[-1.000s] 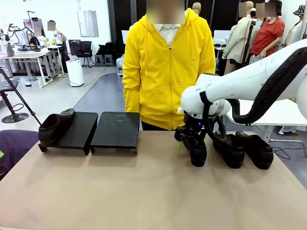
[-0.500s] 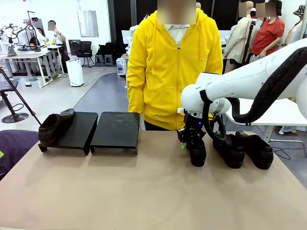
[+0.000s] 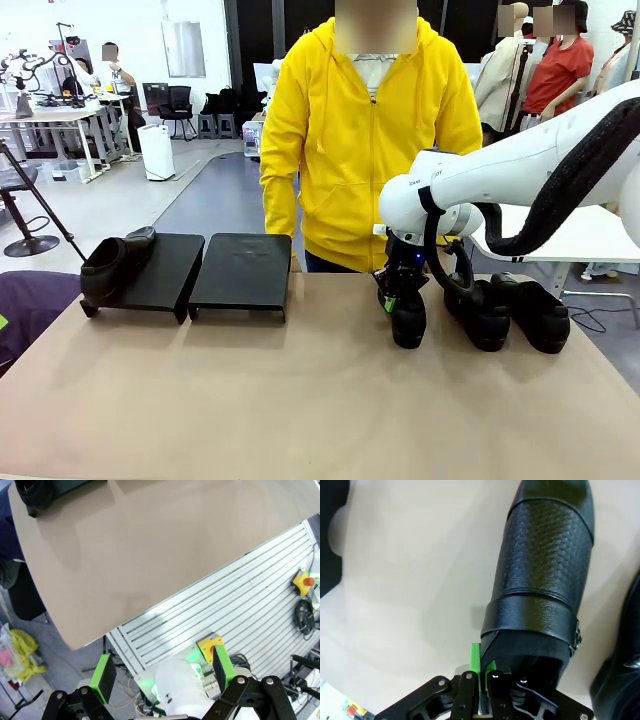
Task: Organize the shoes by placing them on the stand.
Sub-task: Pick up one Shoe and place it in the middle of the table.
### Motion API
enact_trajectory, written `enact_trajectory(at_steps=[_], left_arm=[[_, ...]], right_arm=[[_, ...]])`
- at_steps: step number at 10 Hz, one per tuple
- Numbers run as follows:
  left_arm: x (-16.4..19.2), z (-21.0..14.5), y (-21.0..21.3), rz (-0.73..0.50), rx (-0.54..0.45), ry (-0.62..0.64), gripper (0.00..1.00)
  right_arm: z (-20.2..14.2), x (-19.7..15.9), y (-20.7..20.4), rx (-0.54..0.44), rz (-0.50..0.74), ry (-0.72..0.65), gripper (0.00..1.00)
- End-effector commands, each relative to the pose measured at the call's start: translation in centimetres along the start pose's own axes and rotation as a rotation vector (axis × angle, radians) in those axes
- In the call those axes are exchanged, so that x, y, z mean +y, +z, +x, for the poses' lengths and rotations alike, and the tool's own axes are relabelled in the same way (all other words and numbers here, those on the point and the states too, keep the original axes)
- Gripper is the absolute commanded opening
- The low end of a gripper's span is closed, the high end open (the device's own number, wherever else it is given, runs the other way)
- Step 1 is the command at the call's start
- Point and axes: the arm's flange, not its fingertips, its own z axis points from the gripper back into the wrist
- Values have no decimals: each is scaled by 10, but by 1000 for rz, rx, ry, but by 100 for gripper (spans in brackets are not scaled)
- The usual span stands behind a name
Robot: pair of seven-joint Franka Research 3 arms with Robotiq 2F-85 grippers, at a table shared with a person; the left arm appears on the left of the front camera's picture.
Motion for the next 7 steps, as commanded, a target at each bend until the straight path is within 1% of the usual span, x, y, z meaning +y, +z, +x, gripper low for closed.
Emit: enact_trajectory(at_steps=[1,2,3,4,5,7], left_arm=[[2,-1,2,6,4,6,100],[2,-1,2,6,4,6,100],[2,-1,2,6,4,6,100],[2,-1,2,6,4,6,100],[2,-1,2,6,4,6,100],[2,-1,2,6,4,6,100]], right_arm=[[-21,-3,45,9,-34,-43,0],[-44,-6,76,85,36,-51,0],[-77,-12,115,98,75,-62,0],[-116,-16,152,105,77,-103,0],[-162,-15,182,166,52,-124,0],[-240,-2,209,178,77,-112,0]])
